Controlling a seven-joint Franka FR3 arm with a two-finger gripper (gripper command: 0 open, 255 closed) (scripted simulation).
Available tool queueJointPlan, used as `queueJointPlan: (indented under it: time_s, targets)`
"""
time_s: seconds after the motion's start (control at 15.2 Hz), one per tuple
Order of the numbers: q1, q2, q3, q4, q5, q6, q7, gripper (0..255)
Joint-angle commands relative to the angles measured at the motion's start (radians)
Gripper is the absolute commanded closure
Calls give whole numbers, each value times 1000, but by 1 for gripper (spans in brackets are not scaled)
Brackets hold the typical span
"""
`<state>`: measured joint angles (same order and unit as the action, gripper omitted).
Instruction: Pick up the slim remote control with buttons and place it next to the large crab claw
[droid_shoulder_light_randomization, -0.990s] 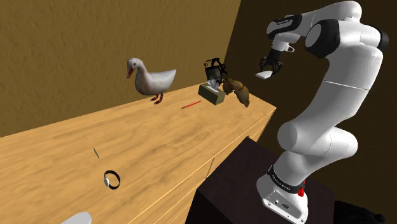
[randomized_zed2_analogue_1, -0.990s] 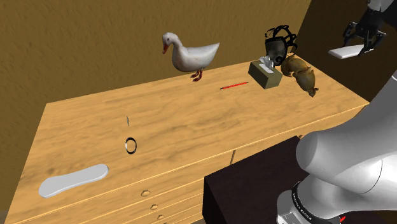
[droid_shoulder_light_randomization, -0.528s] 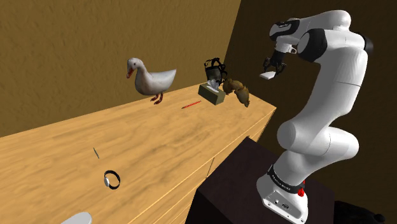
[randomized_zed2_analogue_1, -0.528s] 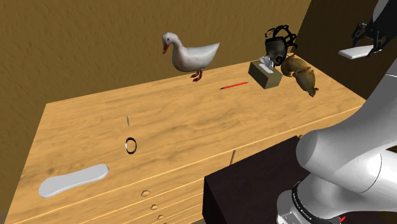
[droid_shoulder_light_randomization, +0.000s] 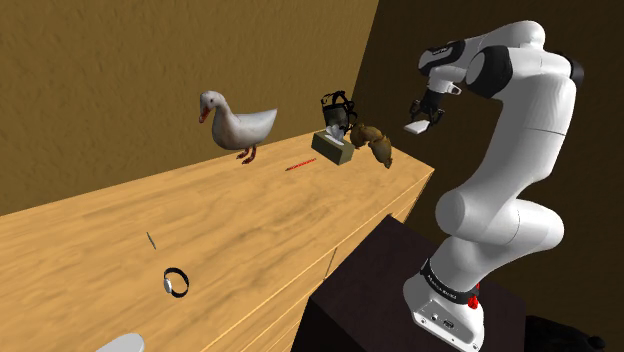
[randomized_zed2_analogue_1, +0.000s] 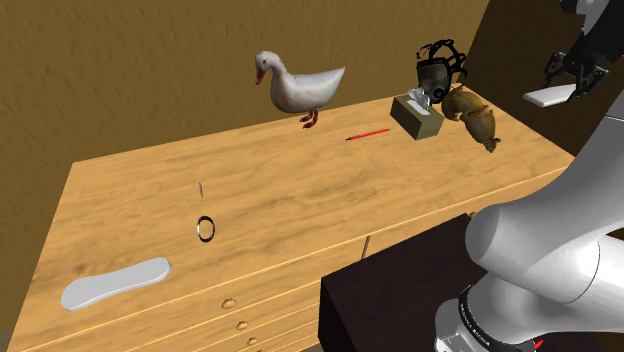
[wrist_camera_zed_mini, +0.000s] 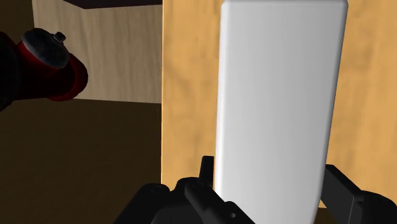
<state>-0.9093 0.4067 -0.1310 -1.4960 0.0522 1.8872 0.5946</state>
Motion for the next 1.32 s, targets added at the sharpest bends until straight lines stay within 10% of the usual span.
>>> queueJointPlan:
  time_s: [0.0, 1.25]
  targets:
    - [0, 6, 0, -18, 1, 25, -1, 255]
    - [-2, 91, 7, -150, 15, 241, -9, 255]
